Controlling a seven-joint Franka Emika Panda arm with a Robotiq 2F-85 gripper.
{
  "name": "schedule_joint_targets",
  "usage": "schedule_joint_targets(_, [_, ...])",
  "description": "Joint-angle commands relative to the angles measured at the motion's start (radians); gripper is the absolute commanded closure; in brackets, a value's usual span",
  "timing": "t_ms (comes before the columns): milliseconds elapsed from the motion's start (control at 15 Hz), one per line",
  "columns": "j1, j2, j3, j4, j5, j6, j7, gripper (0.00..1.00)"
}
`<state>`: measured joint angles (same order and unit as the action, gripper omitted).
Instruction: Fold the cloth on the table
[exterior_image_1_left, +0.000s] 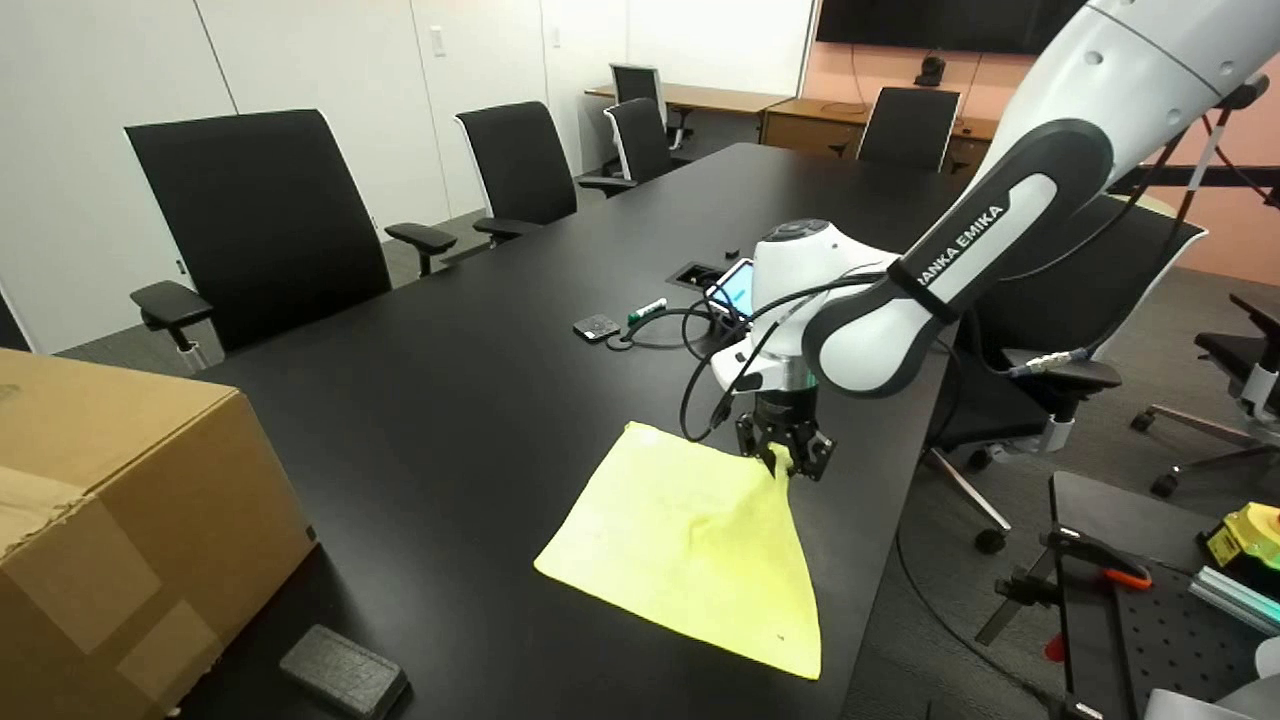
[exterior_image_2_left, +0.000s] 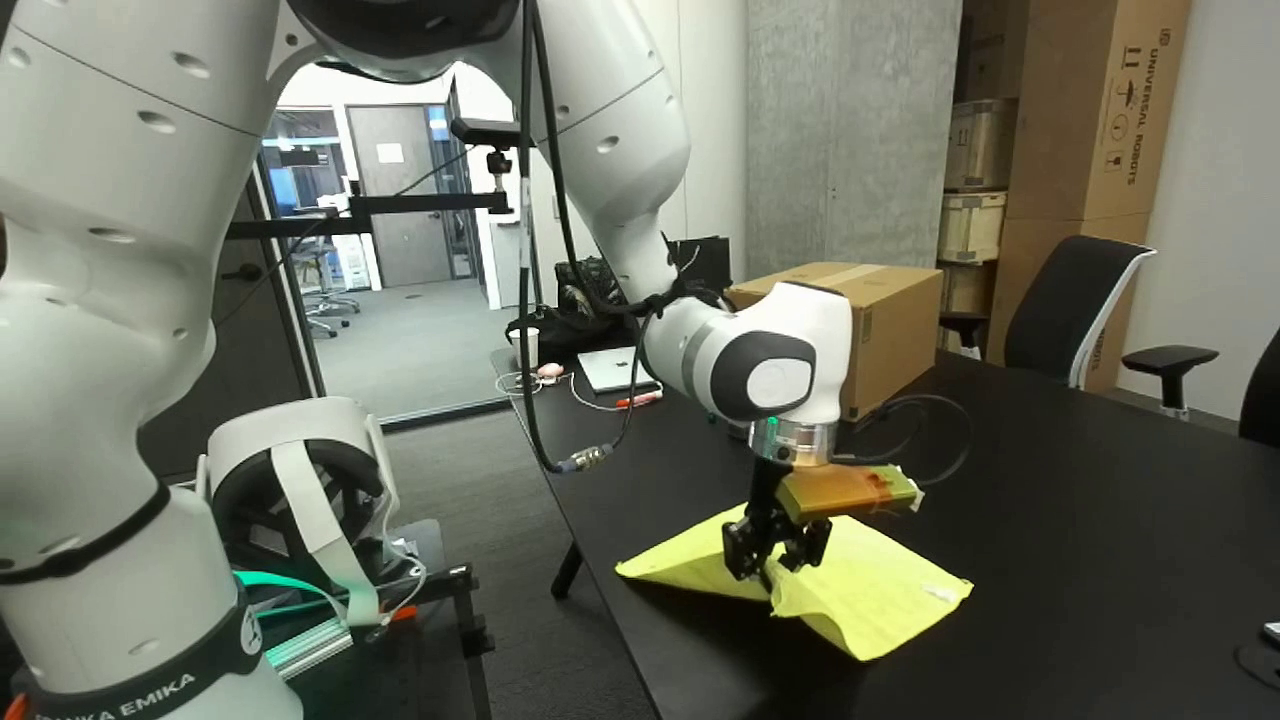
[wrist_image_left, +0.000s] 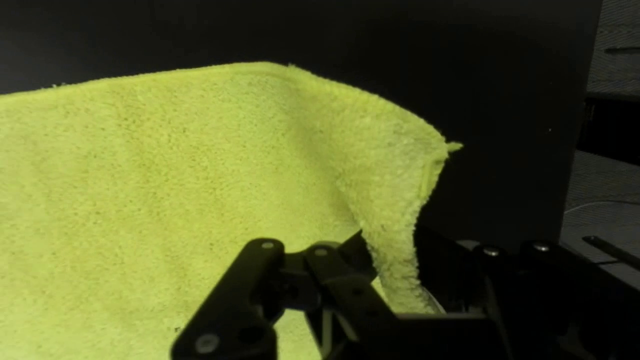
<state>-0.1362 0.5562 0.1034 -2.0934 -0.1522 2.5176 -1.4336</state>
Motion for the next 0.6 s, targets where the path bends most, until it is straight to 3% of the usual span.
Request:
schedule_joint_targets(0, [0.069,0.024,-0.036,0.126,0.0,-0.136,0.151,0.9])
schedule_joint_targets(533, [0.143,0.206,-0.037,0.459,0.002,-0.322,0.47,0.91])
